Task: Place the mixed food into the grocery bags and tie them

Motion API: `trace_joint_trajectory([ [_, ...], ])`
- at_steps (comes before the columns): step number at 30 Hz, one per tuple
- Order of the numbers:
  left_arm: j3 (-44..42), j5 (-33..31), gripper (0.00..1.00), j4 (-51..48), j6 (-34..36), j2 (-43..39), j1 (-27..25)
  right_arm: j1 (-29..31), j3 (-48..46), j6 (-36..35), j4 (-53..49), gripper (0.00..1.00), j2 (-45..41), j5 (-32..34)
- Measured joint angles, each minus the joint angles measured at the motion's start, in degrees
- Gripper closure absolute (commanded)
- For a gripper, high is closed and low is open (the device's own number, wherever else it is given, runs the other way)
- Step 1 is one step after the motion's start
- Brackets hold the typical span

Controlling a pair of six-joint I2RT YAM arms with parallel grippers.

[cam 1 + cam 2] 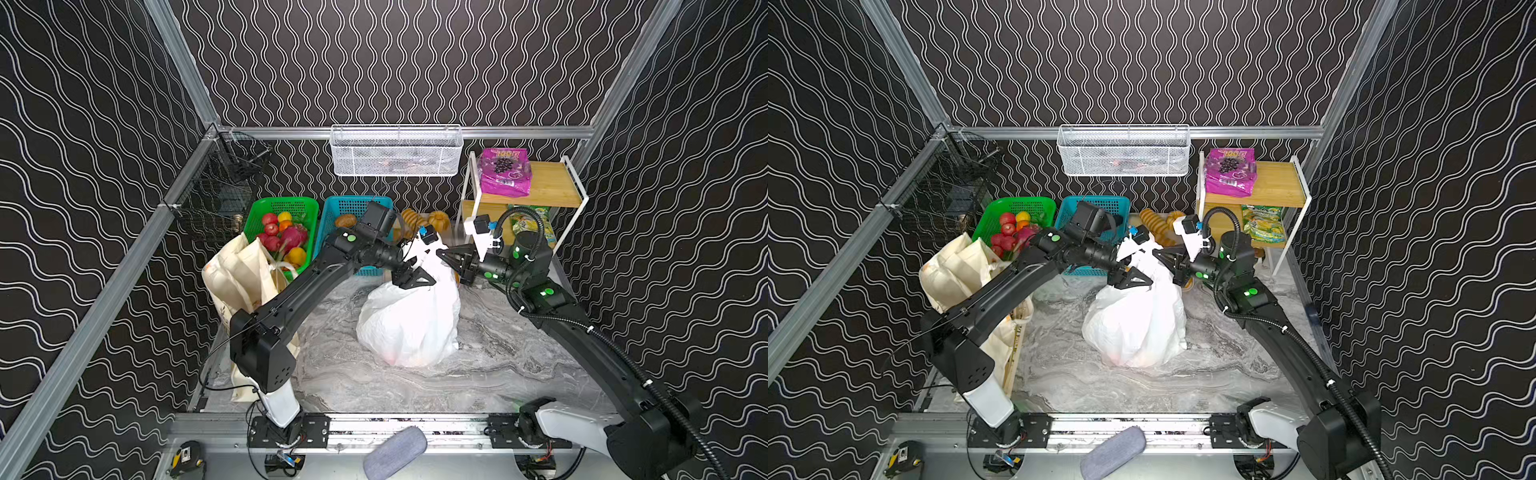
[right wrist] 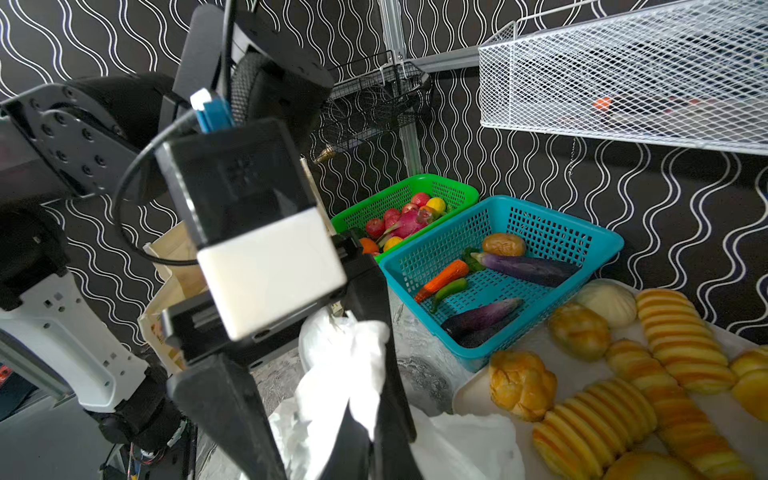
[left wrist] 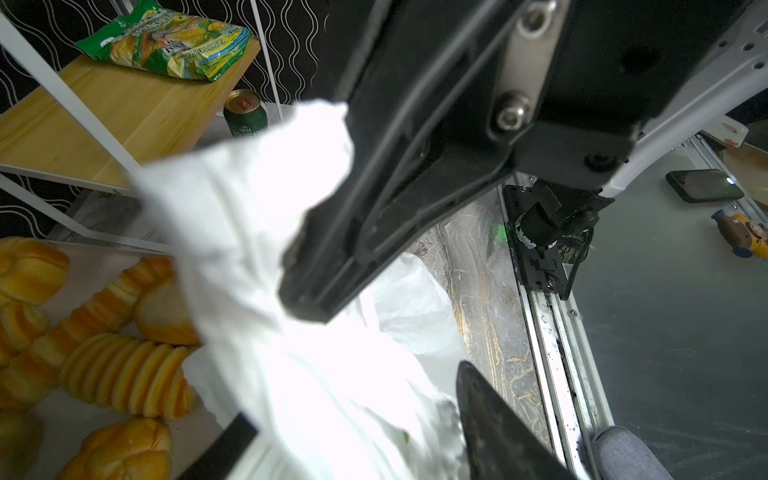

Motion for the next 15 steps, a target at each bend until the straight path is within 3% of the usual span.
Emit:
trace_joint_trajectory([
  [2, -0.3, -0.9, 0.44, 0.3, -0.3, -0.1, -0.1, 0.0, 0.0, 0.1, 0.2, 1.00, -0.1, 0.0],
  [5, -1.7, -2.2, 0.63, 1.6, -1.5, -1.0, -0.1, 0.0, -0.3, 0.2, 0.2, 1.00, -0.2, 0.0],
  [13, -5.6, -2.4, 0.96, 7.3, -3.0, -4.4, -0.1, 0.0, -1.5, 0.3, 0.3, 1.00, -0.6, 2.1],
  [15, -4.7, -2.0, 1.00, 6.8, -2.8, -4.0, -0.1, 0.0, -1.5, 0.4, 0.7, 1.00, -0.8, 2.8],
])
